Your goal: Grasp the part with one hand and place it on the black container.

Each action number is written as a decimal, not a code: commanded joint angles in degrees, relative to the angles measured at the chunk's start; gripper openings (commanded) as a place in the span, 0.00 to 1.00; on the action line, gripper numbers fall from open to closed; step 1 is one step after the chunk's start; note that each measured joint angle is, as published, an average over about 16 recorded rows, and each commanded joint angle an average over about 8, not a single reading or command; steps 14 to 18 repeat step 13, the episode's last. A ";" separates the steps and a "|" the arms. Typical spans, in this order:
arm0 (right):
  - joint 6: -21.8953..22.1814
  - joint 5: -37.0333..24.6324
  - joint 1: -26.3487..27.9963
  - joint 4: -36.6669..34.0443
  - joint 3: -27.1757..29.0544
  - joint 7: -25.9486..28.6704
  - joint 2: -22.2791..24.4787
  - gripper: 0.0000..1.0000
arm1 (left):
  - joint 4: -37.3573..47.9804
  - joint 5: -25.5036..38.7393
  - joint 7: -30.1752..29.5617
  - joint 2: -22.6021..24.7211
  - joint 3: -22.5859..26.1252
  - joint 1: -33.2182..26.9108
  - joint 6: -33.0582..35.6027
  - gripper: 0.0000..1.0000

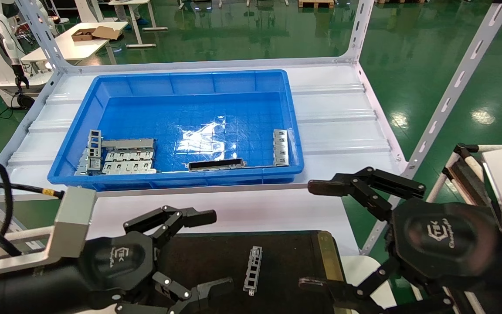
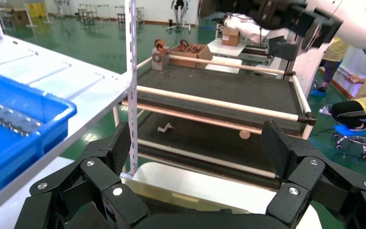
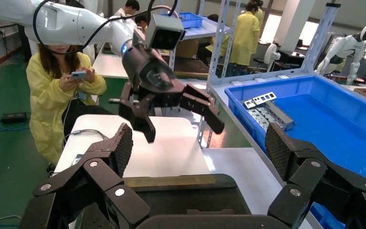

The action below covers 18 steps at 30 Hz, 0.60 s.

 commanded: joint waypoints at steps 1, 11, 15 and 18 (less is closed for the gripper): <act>0.00 0.00 0.00 0.00 0.00 0.00 0.00 1.00 | -0.03 -0.31 -0.07 -0.13 -0.24 -0.44 0.48 1.00; 0.00 0.00 0.00 0.00 0.00 0.00 0.00 1.00 | -0.09 -1.19 -0.24 -0.77 -1.02 -2.15 2.47 1.00; 0.00 0.00 0.00 0.00 -0.01 0.00 0.00 1.00 | -0.10 -1.26 -0.25 -0.82 -1.09 -2.30 2.64 1.00; 0.00 0.00 0.00 0.00 -0.01 0.00 0.00 1.00 | -0.10 -1.26 -0.25 -0.82 -1.09 -2.30 2.64 1.00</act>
